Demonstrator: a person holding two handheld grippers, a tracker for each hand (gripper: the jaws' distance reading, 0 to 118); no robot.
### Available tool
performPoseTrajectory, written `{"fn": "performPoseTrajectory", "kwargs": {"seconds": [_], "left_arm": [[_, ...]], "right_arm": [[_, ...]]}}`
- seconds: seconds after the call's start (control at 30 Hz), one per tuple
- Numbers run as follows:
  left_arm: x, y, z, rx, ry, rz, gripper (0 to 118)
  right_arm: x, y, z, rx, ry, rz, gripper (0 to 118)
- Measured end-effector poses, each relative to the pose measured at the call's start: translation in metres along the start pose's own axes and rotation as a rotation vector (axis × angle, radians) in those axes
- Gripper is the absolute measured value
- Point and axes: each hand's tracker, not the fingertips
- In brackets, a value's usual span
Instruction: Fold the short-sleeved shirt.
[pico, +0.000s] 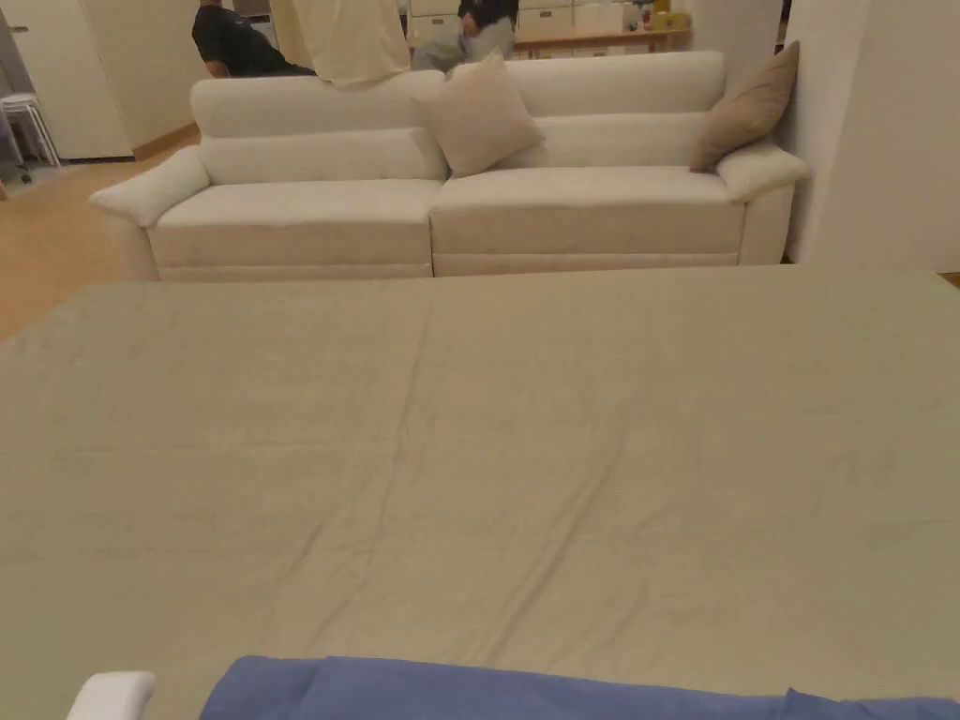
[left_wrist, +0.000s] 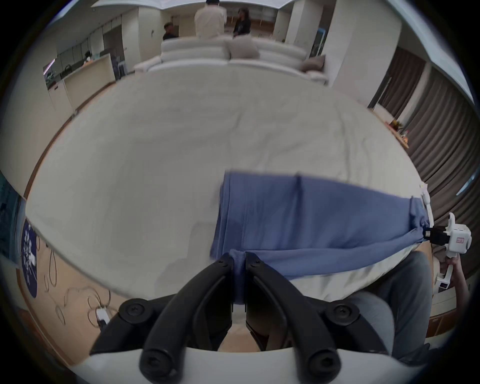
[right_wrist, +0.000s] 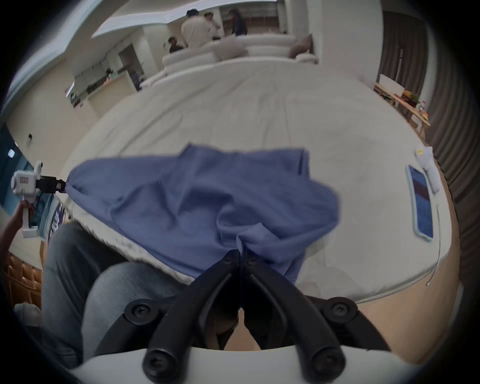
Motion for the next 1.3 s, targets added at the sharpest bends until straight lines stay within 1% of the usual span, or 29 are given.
{"fn": "performPoseTrajectory", "kwargs": {"seconds": [0.07, 0.1, 0.17, 0.2, 0.23, 0.27, 0.3, 0.33, 0.37, 0.43, 0.53, 0.57, 0.6, 0.63, 0.67, 0.7, 0.73, 0.77, 0.9, 0.97, 1.0, 1.03, 1.07, 1.1, 1.17, 1.2, 1.23, 1.27, 1.3], "left_arm": [[-0.014, -0.009, -0.023, -0.057, -0.005, 0.036, 6], [-0.015, -0.013, -0.029, -0.090, -0.003, 0.030, 6], [-0.011, -0.019, -0.030, -0.072, -0.004, 0.019, 7], [-0.013, -0.017, -0.026, -0.032, 0.006, 0.010, 13], [-0.017, -0.015, -0.024, -0.024, -0.007, 0.033, 29], [-0.022, -0.012, -0.021, -0.022, -0.010, 0.041, 70], [-0.016, -0.010, -0.013, -0.018, -0.007, 0.051, 102], [-0.019, -0.005, -0.006, -0.013, 0.003, 0.054, 114], [-0.023, 0.001, 0.011, 0.069, 0.015, 0.080, 115], [-0.024, 0.012, 0.046, 0.197, -0.027, 0.105, 114], [-0.030, 0.031, 0.082, 0.311, 0.015, 0.101, 113], [-0.024, 0.038, 0.090, 0.275, 0.004, 0.106, 105], [-0.028, 0.042, 0.091, 0.203, -0.041, 0.099, 78], [-0.031, 0.041, 0.090, 0.248, -0.091, 0.087, 64], [-0.031, 0.039, 0.090, 0.312, -0.102, 0.070, 45], [-0.030, 0.040, 0.084, 0.286, -0.051, 0.074, 29], [-0.033, 0.041, 0.080, 0.291, 0.014, 0.081, 0], [-0.042, 0.041, 0.074, 0.263, -0.053, 0.097, 0], [-0.083, 0.042, 0.033, 0.132, -0.420, 0.372, 0], [-0.104, 0.046, 0.011, 0.068, -0.489, 0.449, 0], [-0.115, 0.047, -0.001, 0.009, -0.585, 0.477, 0], [-0.123, 0.047, -0.011, -0.005, -0.637, 0.488, 0], [-0.132, 0.047, -0.020, -0.021, -0.682, 0.477, 3], [-0.135, 0.047, -0.027, -0.044, -0.682, 0.478, 26], [-0.138, 0.046, -0.046, -0.094, -0.624, 0.413, 118], [-0.138, 0.041, -0.053, -0.109, -0.669, 0.419, 115], [-0.143, 0.043, -0.063, -0.104, -0.635, 0.427, 115], [-0.143, 0.039, -0.073, -0.108, -0.671, 0.493, 115], [-0.140, 0.038, -0.085, -0.123, -0.718, 0.523, 116]], "right_arm": [[-0.002, -0.002, -0.007, -0.016, 0.008, -0.015, 2], [0.012, -0.005, -0.016, -0.010, 0.000, -0.013, 2], [0.013, 0.000, -0.013, -0.015, 0.011, -0.014, 4], [0.015, 0.003, -0.009, -0.024, 0.016, -0.022, 18], [0.018, 0.004, -0.001, -0.006, 0.024, -0.022, 48], [0.019, 0.007, 0.007, 0.030, 0.029, -0.032, 100], [0.019, 0.014, 0.019, 0.071, -0.006, -0.052, 118], [0.020, 0.020, 0.035, 0.139, -0.024, -0.056, 117], [0.017, 0.028, 0.065, 0.261, -0.041, -0.056, 116], [0.014, 0.046, 0.104, 0.398, -0.098, -0.052, 116], [0.002, 0.069, 0.162, 0.608, -0.089, -0.067, 118], [-0.001, 0.076, 0.173, 0.642, -0.086, -0.075, 115], [-0.002, 0.084, 0.179, 0.639, -0.072, -0.088, 108], [-0.003, 0.090, 0.181, 0.616, -0.063, -0.099, 98], [-0.007, 0.091, 0.186, 0.641, -0.057, -0.106, 89], [-0.010, 0.091, 0.189, 0.679, -0.054, -0.103, 80], [-0.013, 0.093, 0.190, 0.680, -0.062, -0.096, 37], [-0.013, 0.096, 0.186, 0.664, -0.087, -0.101, 2], [-0.017, 0.102, 0.186, 0.661, -0.073, -0.108, 2], [-0.017, 0.106, 0.185, 0.664, -0.037, -0.128, 2], [-0.019, 0.108, 0.185, 0.664, 0.001, -0.133, 2], [-0.023, 0.109, 0.185, 0.668, 0.003, -0.136, 2], [-0.026, 0.113, 0.183, 0.664, -0.006, -0.135, 2], [-0.030, 0.116, 0.181, 0.659, -0.008, -0.132, 2], [-0.033, 0.120, 0.174, 0.648, -0.011, -0.137, 2], [-0.034, 0.122, 0.170, 0.644, 0.002, -0.142, 2], [-0.035, 0.124, 0.166, 0.638, 0.032, -0.154, 2], [-0.038, 0.126, 0.161, 0.638, 0.036, -0.163, 2], [-0.025, 0.123, 0.156, 0.634, 0.054, -0.192, 2]]}}
